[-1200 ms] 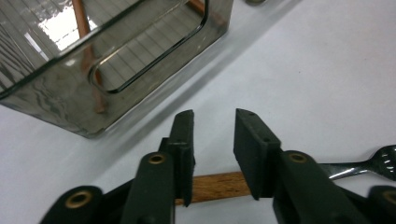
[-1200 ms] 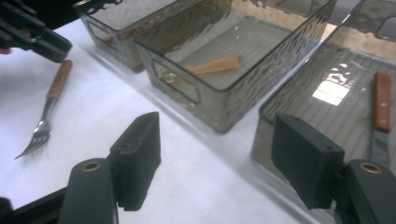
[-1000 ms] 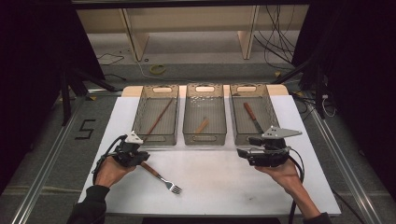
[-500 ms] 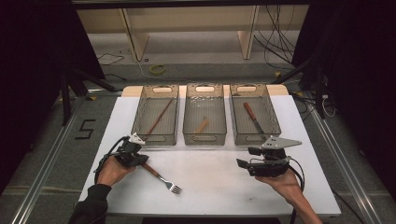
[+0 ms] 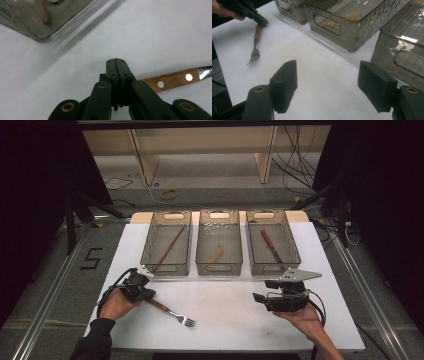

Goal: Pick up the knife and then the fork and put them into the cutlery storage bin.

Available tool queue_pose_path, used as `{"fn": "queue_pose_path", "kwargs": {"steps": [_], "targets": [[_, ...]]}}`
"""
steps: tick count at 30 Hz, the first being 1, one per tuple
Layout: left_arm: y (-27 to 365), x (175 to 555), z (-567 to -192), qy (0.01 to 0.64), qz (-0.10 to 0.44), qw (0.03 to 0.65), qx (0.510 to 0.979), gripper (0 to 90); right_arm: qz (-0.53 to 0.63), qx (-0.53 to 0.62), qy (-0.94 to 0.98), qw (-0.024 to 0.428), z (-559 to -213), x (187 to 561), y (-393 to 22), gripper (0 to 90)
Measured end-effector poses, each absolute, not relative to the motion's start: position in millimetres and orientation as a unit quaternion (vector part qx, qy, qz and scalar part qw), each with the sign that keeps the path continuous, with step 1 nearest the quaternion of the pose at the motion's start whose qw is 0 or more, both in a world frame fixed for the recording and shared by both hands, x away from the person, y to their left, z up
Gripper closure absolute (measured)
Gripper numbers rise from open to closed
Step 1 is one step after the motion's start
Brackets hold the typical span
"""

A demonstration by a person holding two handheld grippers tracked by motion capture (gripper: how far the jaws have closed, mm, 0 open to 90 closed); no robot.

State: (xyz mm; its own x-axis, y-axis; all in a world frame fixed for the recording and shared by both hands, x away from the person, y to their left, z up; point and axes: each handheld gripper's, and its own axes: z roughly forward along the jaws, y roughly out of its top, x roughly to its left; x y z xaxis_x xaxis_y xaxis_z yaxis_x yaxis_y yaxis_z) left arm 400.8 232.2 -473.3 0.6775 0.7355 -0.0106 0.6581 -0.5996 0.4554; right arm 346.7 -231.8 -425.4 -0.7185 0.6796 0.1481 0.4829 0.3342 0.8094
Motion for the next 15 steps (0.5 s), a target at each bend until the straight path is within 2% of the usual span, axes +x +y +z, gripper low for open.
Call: {"fn": "queue_pose_path", "kwargs": {"steps": [15], "targets": [[228.4, 372.2, -466.5, 0.365, 0.043, 0.167, 0.915, 88.7, 0.452, 0.358, 0.81, 0.109, -425.3, 340.3, -233.1, 32.8]]}}
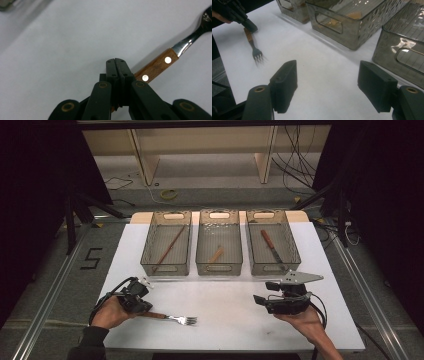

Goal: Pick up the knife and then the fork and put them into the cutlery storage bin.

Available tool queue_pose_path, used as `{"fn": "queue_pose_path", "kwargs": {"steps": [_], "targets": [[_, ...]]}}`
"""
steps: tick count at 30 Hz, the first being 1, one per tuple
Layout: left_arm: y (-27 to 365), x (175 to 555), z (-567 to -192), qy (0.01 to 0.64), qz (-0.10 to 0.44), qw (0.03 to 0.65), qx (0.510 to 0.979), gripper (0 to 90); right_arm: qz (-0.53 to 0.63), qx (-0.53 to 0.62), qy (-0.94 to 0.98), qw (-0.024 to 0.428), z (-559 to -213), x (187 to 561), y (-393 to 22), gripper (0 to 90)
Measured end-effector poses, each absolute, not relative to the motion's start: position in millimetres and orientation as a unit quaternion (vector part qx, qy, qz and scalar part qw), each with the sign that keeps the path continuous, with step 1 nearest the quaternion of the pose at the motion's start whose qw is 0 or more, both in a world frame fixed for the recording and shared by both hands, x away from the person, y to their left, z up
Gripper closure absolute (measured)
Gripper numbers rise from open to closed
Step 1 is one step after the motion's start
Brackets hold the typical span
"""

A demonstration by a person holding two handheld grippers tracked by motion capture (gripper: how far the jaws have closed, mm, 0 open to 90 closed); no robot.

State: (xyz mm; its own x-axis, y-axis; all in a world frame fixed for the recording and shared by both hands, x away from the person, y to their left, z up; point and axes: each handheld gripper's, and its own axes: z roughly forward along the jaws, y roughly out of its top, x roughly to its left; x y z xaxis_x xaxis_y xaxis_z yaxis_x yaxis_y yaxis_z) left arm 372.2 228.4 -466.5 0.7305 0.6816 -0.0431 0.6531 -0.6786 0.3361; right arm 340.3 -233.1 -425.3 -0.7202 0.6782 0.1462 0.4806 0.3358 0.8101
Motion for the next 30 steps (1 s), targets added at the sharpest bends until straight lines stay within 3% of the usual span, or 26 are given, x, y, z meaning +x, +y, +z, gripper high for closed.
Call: {"fn": "queue_pose_path", "kwargs": {"steps": [11, 16, 20, 23, 30], "targets": [[233.8, 360.9, -460.3, 0.355, 0.033, 0.165, 0.919, 86.6, 0.452, 0.357, 0.811, 0.106, -426.5, 338.5, -232.6, 32.8], [236.3, 358.7, -451.7, 0.349, 0.043, 0.18, 0.919, 71.2, 0.453, 0.358, 0.81, 0.106, -426.1, 338.3, -233.0, 32.8], [239.6, 354.4, -445.0, 0.332, 0.033, 0.184, 0.925, 48.6, 0.452, 0.358, 0.81, 0.105, -426.3, 338.5, -233.1, 32.8], [239.9, 352.2, -446.9, 0.314, 0.034, 0.173, 0.933, 37.6, 0.453, 0.356, 0.81, 0.105, -426.2, 338.7, -233.0, 32.8], [234.1, 350.6, -459.7, 0.273, 0.025, 0.142, 0.951, 30.4, 0.454, 0.356, 0.81, 0.103, -426.2, 338.6, -232.8, 32.7]]}}
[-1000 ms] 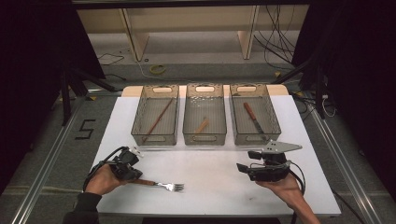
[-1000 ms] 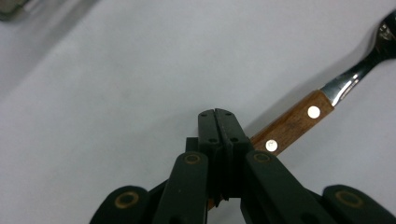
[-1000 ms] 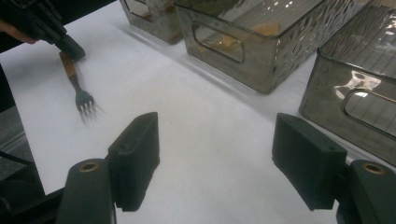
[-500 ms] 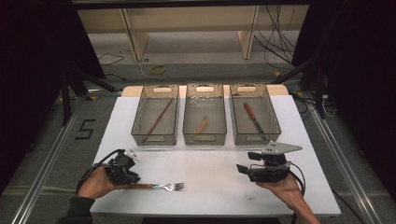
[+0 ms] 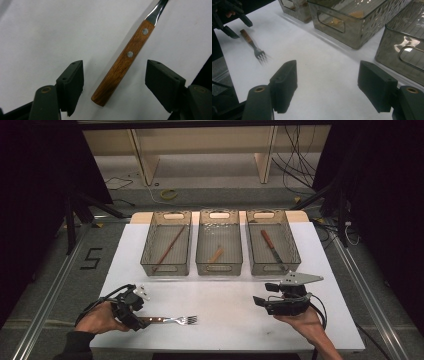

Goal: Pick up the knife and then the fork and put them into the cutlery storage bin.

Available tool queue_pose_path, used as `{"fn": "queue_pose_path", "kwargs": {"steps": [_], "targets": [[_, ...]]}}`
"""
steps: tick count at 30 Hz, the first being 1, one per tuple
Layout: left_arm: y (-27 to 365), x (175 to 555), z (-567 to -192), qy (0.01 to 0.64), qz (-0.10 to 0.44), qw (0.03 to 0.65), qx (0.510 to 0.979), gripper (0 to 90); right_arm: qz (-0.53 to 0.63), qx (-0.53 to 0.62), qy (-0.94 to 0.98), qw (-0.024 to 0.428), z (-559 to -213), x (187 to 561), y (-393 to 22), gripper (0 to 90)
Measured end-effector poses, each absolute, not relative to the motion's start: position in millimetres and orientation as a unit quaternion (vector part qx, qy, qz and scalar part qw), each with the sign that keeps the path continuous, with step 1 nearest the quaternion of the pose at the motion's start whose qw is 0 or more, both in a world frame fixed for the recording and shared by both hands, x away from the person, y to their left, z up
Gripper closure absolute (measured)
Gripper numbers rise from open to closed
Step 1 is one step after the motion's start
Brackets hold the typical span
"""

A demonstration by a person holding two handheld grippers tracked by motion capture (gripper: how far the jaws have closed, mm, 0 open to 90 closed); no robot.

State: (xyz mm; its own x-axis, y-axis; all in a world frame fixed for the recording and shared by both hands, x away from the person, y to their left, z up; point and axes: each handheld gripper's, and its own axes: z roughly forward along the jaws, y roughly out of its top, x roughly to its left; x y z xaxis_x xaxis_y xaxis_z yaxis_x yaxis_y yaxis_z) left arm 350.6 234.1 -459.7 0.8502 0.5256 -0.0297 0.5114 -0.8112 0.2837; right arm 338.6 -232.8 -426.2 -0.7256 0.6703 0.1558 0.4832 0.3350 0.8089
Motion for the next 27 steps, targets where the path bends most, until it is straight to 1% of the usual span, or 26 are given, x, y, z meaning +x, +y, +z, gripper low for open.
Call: {"fn": "queue_pose_path", "kwargs": {"steps": [3, 7, 17, 21, 23, 27], "targets": [[231.4, 349.2, -462.1, 0.253, 0.025, 0.135, 0.958, 32.2, 0.454, 0.357, 0.81, 0.102, -426.2, 338.8, -233.0, 32.7], [229.3, 348.0, -462.4, 0.23, 0.028, 0.127, 0.964, 40.1, 0.454, 0.356, 0.81, 0.101, -426.2, 338.7, -233.0, 32.7], [226.6, 348.4, -465.2, 0.211, 0.026, 0.114, 0.97, 58.9, 0.453, 0.356, 0.811, 0.099, -427.0, 339.3, -232.5, 32.7], [225.2, 347.5, -465.2, 0.206, 0.024, 0.114, 0.971, 63.6, 0.453, 0.357, 0.811, 0.097, -427.2, 339.6, -232.7, 32.8], [223.8, 346.9, -465.1, 0.197, 0.024, 0.112, 0.974, 65.4, 0.454, 0.357, 0.811, 0.096, -427.1, 339.6, -232.9, 32.8], [223.0, 347.3, -463.7, 0.174, 0.018, 0.103, 0.979, 71.9, 0.454, 0.357, 0.811, 0.096, -427.3, 339.7, -232.9, 32.8]]}}
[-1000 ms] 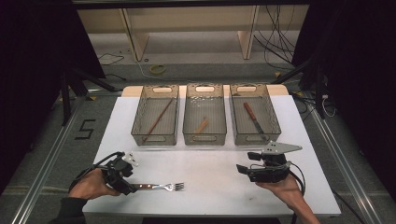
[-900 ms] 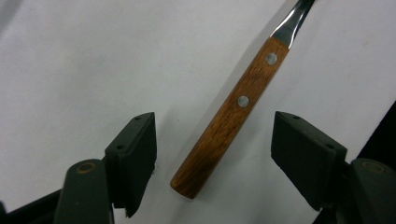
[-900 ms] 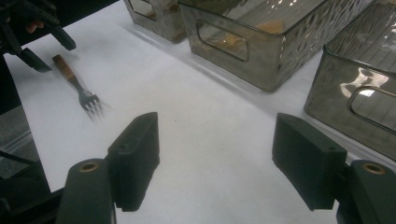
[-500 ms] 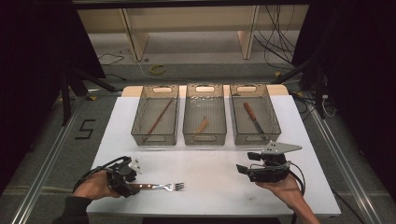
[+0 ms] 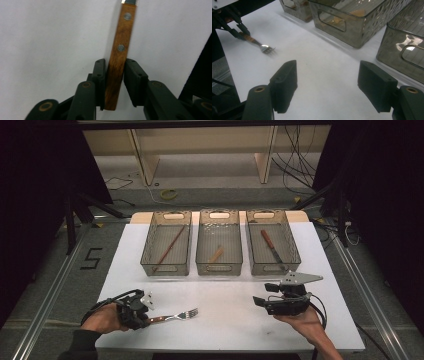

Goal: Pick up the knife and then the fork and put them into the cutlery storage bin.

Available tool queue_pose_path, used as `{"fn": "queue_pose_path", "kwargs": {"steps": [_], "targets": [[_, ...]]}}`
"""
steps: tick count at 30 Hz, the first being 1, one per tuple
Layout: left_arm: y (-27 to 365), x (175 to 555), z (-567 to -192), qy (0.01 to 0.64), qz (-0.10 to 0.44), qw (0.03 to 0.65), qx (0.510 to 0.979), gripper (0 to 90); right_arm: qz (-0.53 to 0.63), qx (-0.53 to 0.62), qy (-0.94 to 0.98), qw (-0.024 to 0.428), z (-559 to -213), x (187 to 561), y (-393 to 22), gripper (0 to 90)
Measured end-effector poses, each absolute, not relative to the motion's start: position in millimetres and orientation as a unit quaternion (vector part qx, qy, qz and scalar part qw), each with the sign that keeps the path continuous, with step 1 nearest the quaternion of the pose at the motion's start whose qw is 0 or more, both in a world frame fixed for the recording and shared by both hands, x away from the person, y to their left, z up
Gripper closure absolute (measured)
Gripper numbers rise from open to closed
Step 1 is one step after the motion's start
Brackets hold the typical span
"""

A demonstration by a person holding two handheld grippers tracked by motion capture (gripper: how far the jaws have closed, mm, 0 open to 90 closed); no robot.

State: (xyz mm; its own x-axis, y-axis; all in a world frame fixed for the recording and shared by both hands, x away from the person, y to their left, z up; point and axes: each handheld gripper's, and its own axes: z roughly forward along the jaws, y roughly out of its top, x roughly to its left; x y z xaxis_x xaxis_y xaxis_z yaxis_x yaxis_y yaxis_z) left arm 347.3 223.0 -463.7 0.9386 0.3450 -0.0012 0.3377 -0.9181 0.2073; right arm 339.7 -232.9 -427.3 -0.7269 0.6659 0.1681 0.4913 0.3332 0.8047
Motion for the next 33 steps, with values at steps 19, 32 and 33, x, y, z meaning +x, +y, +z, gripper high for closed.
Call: {"fn": "queue_pose_path", "kwargs": {"steps": [19, 32, 33], "targets": [[217.3, 347.1, -460.7, 0.172, 0.023, 0.144, 0.974, 75.4, 0.454, 0.358, 0.811, 0.096, -427.4, 340.0, -233.0, 32.8], [175.9, 349.7, -445.9, 0.122, 0.017, 0.181, 0.976, 75.3, 0.461, 0.339, 0.815, 0.093, -420.9, 337.9, -224.6, 32.7], [170.7, 349.7, -445.6, 0.117, 0.016, 0.181, 0.976, 75.3, 0.463, 0.336, 0.815, 0.093, -419.3, 337.5, -222.7, 32.6]]}}
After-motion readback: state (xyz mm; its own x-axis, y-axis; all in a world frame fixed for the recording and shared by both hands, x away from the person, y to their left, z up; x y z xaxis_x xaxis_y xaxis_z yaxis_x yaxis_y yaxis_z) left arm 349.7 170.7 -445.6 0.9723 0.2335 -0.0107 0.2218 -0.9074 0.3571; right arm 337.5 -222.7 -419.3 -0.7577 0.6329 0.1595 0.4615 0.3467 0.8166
